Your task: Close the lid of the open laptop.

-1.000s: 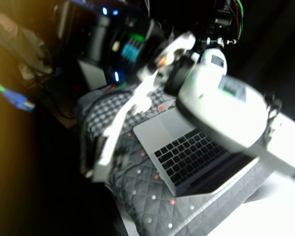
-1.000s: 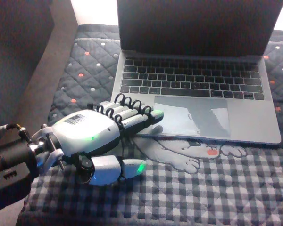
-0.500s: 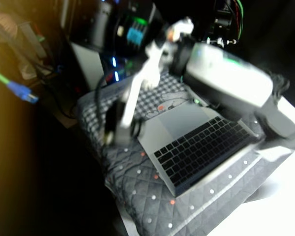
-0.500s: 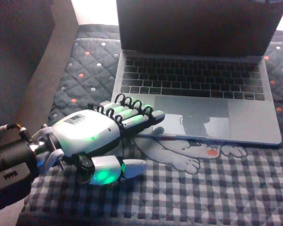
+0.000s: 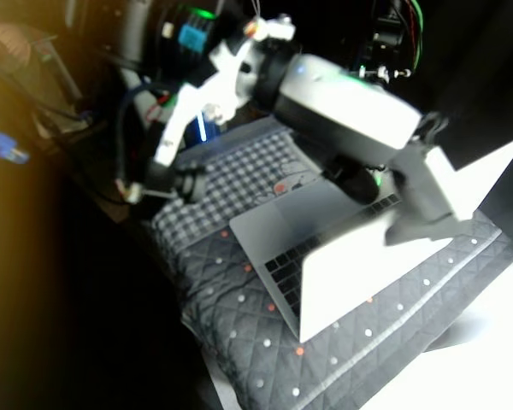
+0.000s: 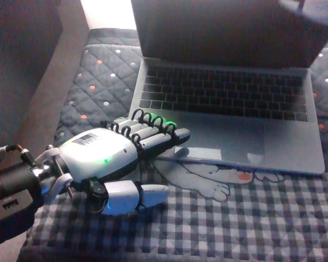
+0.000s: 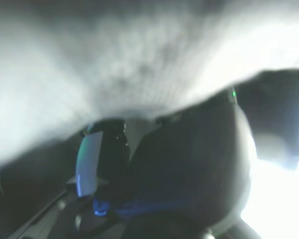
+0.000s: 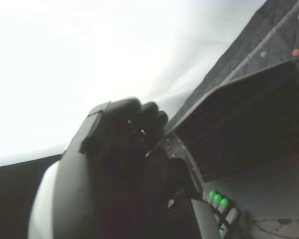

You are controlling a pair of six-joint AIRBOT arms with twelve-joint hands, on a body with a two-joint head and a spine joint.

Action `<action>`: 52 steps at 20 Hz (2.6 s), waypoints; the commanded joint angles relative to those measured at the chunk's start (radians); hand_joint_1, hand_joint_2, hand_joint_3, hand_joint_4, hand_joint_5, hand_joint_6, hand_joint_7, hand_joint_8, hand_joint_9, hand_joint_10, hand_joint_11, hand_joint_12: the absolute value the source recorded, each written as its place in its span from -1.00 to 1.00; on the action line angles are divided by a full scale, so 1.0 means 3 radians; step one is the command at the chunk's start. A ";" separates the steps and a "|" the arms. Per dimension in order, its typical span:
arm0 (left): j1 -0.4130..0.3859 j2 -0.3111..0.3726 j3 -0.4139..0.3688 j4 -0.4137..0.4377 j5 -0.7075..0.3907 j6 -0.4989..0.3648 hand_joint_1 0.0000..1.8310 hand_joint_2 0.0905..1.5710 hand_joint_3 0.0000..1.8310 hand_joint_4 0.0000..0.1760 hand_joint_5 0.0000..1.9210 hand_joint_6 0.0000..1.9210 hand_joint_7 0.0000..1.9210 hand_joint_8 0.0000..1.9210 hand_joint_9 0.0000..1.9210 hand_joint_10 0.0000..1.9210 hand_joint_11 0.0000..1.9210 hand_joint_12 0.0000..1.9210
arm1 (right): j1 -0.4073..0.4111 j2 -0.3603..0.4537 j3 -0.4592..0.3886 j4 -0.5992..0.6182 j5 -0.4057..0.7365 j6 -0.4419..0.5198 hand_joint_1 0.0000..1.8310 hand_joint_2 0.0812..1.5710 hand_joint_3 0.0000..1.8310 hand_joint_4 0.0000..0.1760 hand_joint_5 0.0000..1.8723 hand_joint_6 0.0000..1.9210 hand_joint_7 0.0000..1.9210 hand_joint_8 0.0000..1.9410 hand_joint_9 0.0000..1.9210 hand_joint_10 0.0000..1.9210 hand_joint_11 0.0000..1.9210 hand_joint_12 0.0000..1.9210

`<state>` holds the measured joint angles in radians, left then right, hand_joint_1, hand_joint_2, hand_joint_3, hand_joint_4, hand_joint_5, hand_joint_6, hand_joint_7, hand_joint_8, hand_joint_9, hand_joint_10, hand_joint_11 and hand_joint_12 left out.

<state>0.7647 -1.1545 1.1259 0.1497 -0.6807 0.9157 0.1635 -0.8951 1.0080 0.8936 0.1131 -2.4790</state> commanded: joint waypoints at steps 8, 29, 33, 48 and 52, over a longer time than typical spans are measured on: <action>0.0031 -0.0026 -0.0044 -0.0078 0.0045 -0.0119 -0.82 0.70 -1.00 -0.36 -1.00 -1.00 -1.00 -1.00 -1.00 -1.00 -1.00 -1.00 | -0.0050 0.0177 -0.0285 -0.0208 -0.0094 0.0053 -0.50 0.84 -1.00 -1.00 -0.55 0.02 -0.55 -0.29 -0.78 0.18 -0.98 0.95; 0.0170 0.0549 -0.0601 0.0093 -0.0803 -0.0197 -1.00 0.77 -0.99 -0.36 -0.93 -0.99 -0.84 -0.98 -0.79 -0.89 -1.00 -0.15 | -0.0486 0.0275 -0.0477 -0.0218 -0.0734 -0.0006 -0.39 0.75 -1.00 -1.00 -0.41 -0.66 -0.37 0.04 -0.34 0.51 -0.38 0.99; 0.0208 0.0731 -0.0713 0.0111 -0.1192 -0.0243 -0.97 0.81 -1.00 -0.75 -0.72 -0.94 -0.56 -0.94 -0.65 -0.51 -1.00 0.58 | -0.0564 0.0274 -0.0432 -0.0162 -0.0736 -0.0007 -0.39 0.74 -1.00 -1.00 -0.43 -0.57 -0.29 0.16 -0.18 0.65 -0.20 1.00; 0.0201 0.1179 -0.0855 -0.0228 -0.1907 0.0095 -0.48 0.82 -1.00 -0.59 -0.64 -0.61 -0.53 -0.71 -0.77 -0.17 -1.00 0.69 | -0.0970 0.0059 -0.0253 -0.0033 -0.0708 -0.0011 -0.33 0.78 -1.00 -1.00 -0.44 -0.58 -0.23 -0.19 -0.18 0.32 -0.24 0.86; 0.0137 0.1219 -0.0825 -0.0383 -0.1964 0.0250 -0.45 0.76 -1.00 -0.41 -0.71 -0.78 -0.59 -0.93 -0.83 -0.47 -1.00 0.37 | -0.1033 0.0011 -0.0224 -0.0033 -0.0711 -0.0011 -0.33 0.76 -1.00 -1.00 -0.47 -0.56 -0.31 -0.11 -0.28 0.37 -0.37 0.90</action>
<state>0.8154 -0.7933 0.8787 0.0383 -1.1378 0.9886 -0.1486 -0.9024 0.9375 0.8799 -0.1329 -2.4741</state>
